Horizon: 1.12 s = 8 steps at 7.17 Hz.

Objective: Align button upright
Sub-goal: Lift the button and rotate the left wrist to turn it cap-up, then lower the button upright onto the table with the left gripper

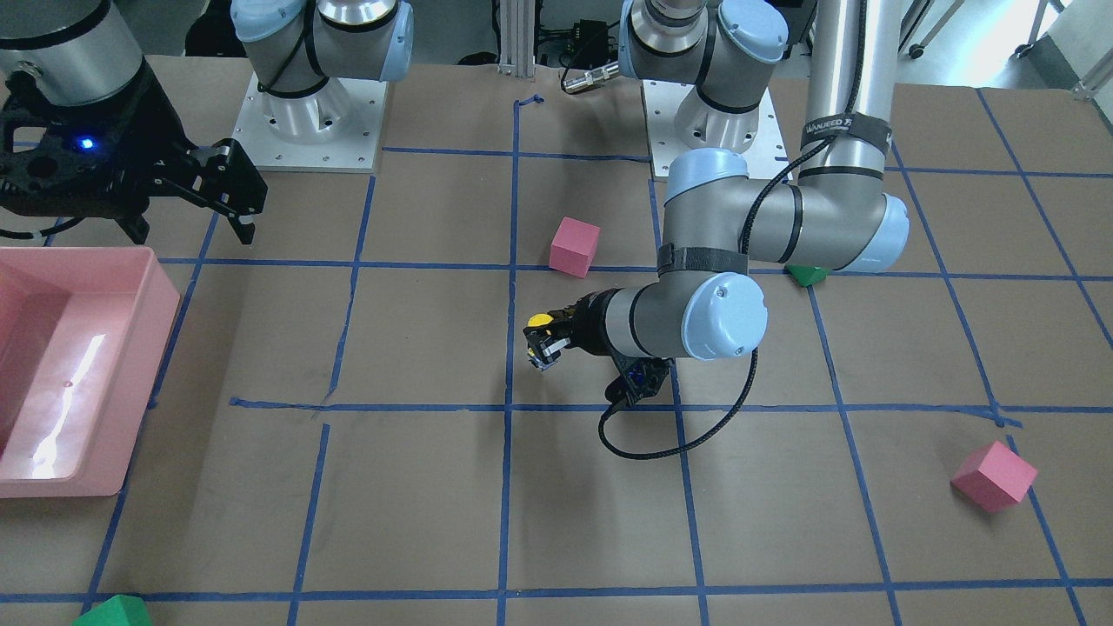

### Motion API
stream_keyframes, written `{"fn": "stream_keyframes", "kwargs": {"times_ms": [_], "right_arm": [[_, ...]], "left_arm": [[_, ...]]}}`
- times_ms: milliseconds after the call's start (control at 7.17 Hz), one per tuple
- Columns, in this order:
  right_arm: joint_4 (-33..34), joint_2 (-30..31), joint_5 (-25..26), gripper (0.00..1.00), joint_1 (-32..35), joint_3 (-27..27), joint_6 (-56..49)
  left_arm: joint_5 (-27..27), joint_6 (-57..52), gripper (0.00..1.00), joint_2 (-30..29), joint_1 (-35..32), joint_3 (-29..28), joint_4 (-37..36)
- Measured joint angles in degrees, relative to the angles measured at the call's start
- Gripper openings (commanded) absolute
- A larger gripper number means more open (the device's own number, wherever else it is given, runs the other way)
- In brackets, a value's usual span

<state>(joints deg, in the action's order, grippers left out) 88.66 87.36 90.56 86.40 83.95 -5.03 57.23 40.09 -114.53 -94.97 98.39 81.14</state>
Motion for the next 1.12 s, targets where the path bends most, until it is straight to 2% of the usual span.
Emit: {"fn": "stream_keyframes", "kwargs": {"times_ms": [698,1116], "right_arm": [[-0.1,0.0,-0.1,1.0,0.1,0.1,0.2],[-0.1,0.0,-0.2,1.0,0.1,0.1,0.3]], "left_arm": [[-8.8,0.0,0.0,-0.6,4.8,1.7,3.5],[-10.0,1.0,0.0,-0.7,5.3,4.4,4.1]]}}
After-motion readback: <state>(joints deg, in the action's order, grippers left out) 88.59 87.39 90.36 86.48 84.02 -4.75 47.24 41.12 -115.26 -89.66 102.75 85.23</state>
